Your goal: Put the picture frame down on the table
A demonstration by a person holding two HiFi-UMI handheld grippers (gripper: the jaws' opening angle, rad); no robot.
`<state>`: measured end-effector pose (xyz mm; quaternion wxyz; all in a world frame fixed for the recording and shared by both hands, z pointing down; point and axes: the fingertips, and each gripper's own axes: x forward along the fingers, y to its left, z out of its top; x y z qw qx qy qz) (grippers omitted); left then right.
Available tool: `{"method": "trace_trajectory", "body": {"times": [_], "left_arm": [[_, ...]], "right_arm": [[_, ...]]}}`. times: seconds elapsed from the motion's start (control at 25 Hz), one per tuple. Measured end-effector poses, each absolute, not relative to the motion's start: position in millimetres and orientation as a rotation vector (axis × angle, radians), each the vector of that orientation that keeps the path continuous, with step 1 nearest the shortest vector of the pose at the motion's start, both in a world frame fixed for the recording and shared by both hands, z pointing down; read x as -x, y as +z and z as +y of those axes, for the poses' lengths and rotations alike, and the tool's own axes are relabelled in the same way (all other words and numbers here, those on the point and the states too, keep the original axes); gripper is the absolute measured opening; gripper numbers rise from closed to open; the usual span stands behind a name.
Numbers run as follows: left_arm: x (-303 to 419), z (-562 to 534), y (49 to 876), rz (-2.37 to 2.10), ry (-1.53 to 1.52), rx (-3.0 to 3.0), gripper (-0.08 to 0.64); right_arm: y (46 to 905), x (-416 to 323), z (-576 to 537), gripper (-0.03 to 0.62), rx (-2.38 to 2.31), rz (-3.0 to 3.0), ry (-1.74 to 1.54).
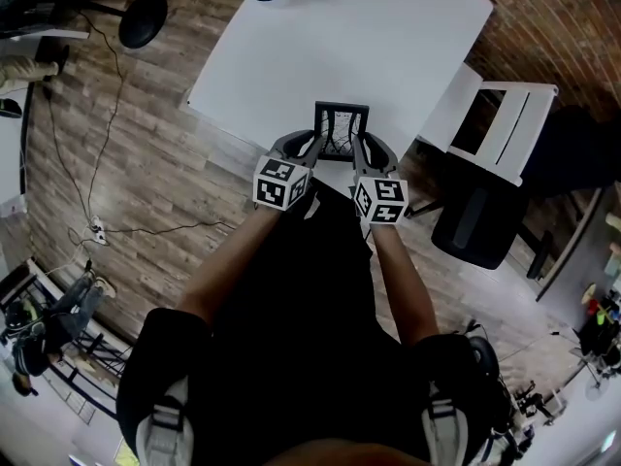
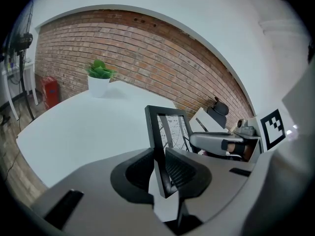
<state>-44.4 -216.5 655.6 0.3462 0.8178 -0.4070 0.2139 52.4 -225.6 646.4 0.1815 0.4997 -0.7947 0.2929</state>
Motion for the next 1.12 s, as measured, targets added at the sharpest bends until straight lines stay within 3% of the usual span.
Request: {"method": "trace_trajectory", "body": {"times": [1.12], "left_arm": [[47, -230, 716, -1.009, 0.646, -2.045, 0.083]], "right_arm": [[703, -48, -241, 0.069, -1.331, -2.164, 0.889]]}}
